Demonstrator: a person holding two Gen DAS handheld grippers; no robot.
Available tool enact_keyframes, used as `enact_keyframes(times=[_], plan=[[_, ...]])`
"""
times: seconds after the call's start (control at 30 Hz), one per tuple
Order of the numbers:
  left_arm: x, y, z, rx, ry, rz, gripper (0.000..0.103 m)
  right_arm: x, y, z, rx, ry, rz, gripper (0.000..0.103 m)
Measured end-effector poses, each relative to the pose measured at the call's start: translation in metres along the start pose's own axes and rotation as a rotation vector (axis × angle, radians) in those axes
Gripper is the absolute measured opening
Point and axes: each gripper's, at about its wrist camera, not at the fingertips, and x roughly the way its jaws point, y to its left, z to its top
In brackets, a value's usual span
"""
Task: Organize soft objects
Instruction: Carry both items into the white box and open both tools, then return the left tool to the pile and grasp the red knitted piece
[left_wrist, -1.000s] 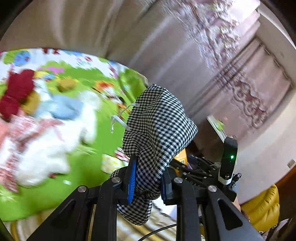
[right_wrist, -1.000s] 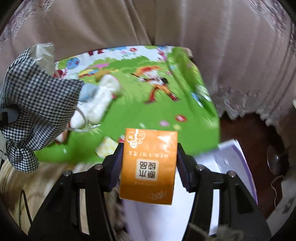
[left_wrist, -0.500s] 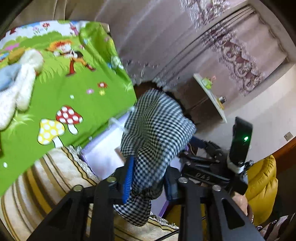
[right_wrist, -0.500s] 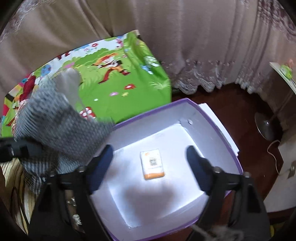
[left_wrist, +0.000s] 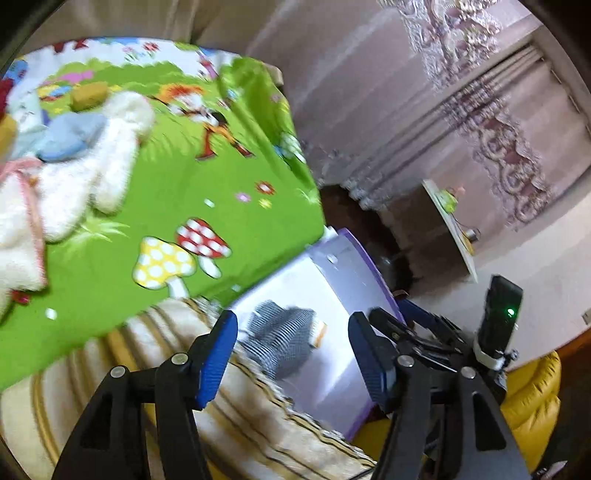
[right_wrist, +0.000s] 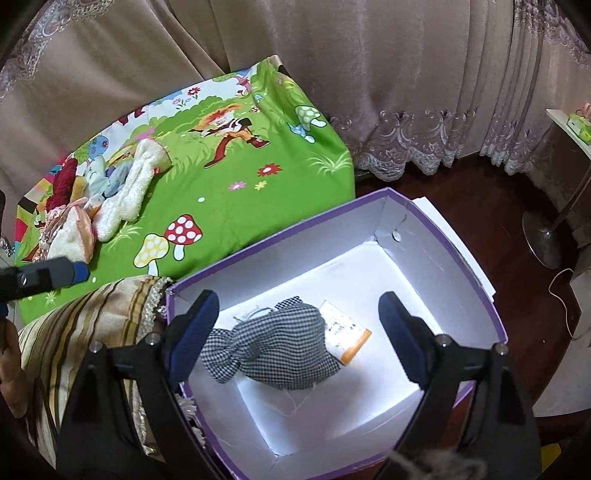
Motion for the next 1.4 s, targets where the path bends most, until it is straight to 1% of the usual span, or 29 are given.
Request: enact_keyframes(times=[0.07, 0.13, 0.2, 0.33, 0.37, 0.53, 0.67, 0.73, 0.87, 0.97, 1.07, 1.13, 1.2, 1.33, 1.4], plan=[[-0.007, 0.004, 0.003, 0.029, -0.034, 0.044, 0.063, 0.001, 0.004, 0.002, -0.006, 0.002, 0.005, 0.090], [-0.014, 0.010, 0.006, 0.054, -0.050, 0.079, 0.063, 0.001, 0.007, 0.003, -0.011, 0.003, 0.011, 0.090], [-0.024, 0.024, 0.011, 0.043, -0.064, 0.103, 0.063, 0.002, 0.011, 0.005, -0.017, 0.002, 0.016, 0.090], [-0.058, 0.064, 0.024, -0.015, -0.115, 0.158, 0.063, 0.003, 0.021, 0.011, -0.032, 0.004, 0.034, 0.090], [-0.072, 0.079, 0.028, -0.038, -0.141, 0.184, 0.063, 0.003, 0.024, 0.011, -0.038, 0.003, 0.036, 0.090], [-0.129, 0.140, 0.045, -0.143, -0.247, 0.244, 0.063, 0.009, 0.040, 0.018, -0.062, 0.013, 0.055, 0.090], [-0.160, 0.179, 0.055, -0.201, -0.306, 0.265, 0.063, 0.011, 0.057, 0.026, -0.092, 0.014, 0.068, 0.090], [-0.171, 0.197, 0.061, -0.218, -0.324, 0.276, 0.063, 0.013, 0.066, 0.031, -0.107, 0.015, 0.075, 0.090], [-0.179, 0.224, 0.071, -0.255, -0.347, 0.294, 0.063, 0.019, 0.089, 0.039, -0.145, 0.021, 0.104, 0.090], [-0.179, 0.245, 0.079, -0.282, -0.350, 0.305, 0.063, 0.023, 0.105, 0.044, -0.163, 0.024, 0.130, 0.090], [-0.174, 0.261, 0.088, -0.295, -0.336, 0.321, 0.063, 0.026, 0.120, 0.050, -0.180, 0.024, 0.159, 0.090], [-0.169, 0.269, 0.094, -0.284, -0.320, 0.328, 0.063, 0.029, 0.129, 0.053, -0.191, 0.023, 0.174, 0.090], [-0.162, 0.279, 0.101, -0.275, -0.303, 0.355, 0.063, 0.033, 0.138, 0.055, -0.204, 0.029, 0.188, 0.090], [-0.152, 0.298, 0.109, -0.294, -0.281, 0.364, 0.063, 0.038, 0.159, 0.057, -0.238, 0.039, 0.225, 0.090], [-0.148, 0.302, 0.113, -0.281, -0.279, 0.363, 0.063, 0.038, 0.170, 0.057, -0.258, 0.042, 0.249, 0.090]])
